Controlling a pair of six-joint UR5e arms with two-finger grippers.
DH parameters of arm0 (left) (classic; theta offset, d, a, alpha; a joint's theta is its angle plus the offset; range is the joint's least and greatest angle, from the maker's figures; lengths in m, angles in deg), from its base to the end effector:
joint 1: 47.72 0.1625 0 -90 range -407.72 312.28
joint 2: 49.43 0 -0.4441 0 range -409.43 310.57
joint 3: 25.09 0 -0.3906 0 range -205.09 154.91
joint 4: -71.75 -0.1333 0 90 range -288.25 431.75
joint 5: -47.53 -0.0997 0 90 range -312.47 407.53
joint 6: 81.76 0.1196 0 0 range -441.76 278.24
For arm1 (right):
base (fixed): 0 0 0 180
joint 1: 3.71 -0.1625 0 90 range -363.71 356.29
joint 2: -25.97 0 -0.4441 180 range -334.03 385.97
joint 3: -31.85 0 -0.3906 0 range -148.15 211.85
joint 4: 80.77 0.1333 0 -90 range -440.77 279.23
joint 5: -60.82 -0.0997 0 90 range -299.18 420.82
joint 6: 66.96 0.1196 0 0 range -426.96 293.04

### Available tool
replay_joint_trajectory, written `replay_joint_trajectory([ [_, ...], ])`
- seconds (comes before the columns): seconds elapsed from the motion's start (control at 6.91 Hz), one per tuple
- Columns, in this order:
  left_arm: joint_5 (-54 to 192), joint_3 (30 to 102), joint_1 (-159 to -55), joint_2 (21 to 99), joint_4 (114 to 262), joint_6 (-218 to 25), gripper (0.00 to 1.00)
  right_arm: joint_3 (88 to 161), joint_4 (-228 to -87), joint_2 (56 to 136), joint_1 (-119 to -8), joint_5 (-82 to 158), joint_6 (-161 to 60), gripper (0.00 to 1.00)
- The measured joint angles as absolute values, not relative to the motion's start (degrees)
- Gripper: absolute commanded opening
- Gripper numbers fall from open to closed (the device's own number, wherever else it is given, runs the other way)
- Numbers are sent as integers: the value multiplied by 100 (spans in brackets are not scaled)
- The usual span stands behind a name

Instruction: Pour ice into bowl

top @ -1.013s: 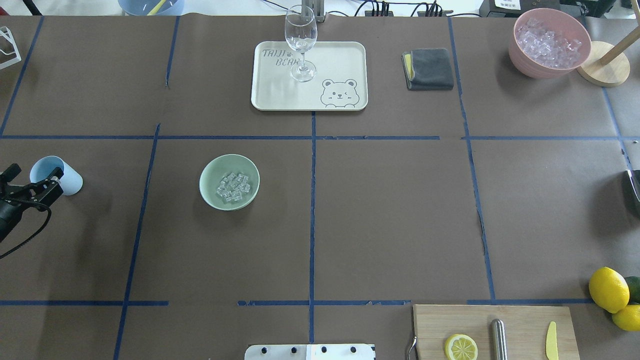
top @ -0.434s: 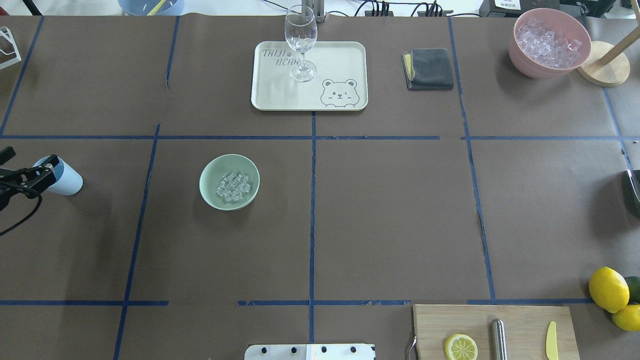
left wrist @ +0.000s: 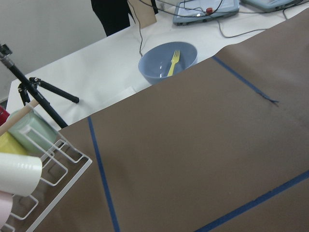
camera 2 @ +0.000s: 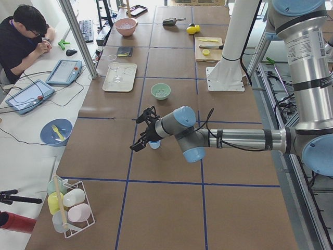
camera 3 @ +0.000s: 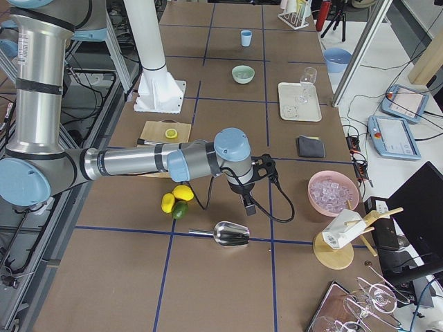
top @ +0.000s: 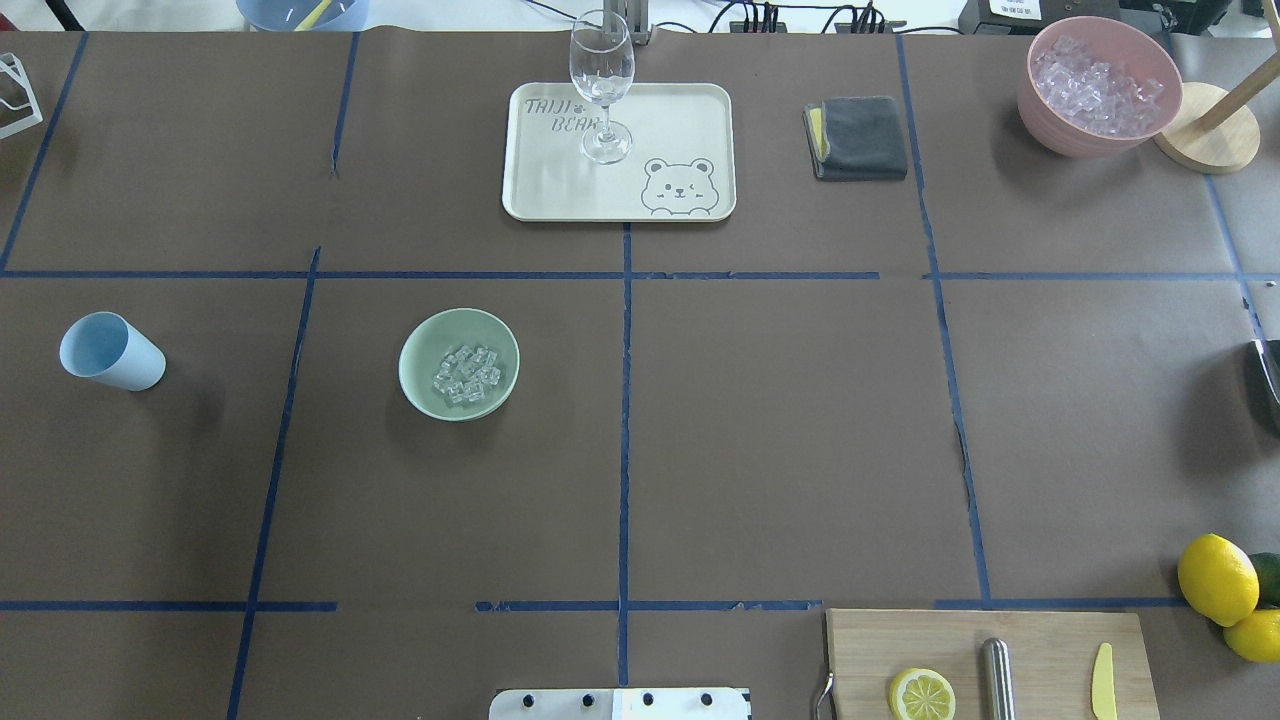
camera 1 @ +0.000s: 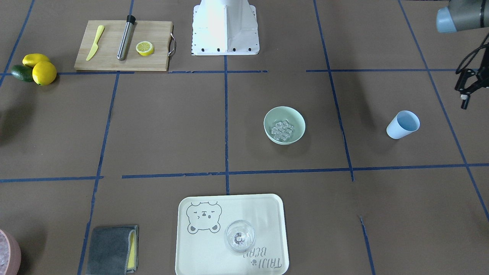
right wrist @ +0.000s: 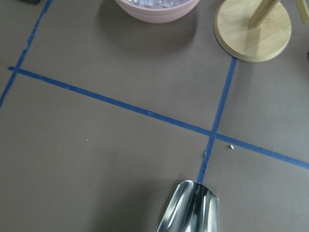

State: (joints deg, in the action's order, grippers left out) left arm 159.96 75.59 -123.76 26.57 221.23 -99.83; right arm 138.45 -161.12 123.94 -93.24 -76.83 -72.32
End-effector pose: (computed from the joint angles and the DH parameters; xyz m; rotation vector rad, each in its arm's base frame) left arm 0.0186 -0.4383 0.5948 0.8297 0.6118 0.1265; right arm 0.0413 -0.4449 0.5889 0.3358 -0.8121 -0.2278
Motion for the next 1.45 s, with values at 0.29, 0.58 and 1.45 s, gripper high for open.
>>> replay_joint_trajectory([
  [0.29, 16884, 7551, -13383, 2975, 20381, -8920, 100, 13869, -15929, 12127, -9094, -7834, -7070, 100],
  [0.58, 17014, 7509, -13788, 3499, 18334, -8066, 100, 13885, -15317, 11922, -8596, -7849, -6588, 100],
  [1.45, 18272, 7368, -14468, 3238, 16654, -7316, 100, 13884, -14438, 9496, -5637, -6955, -2174, 98],
])
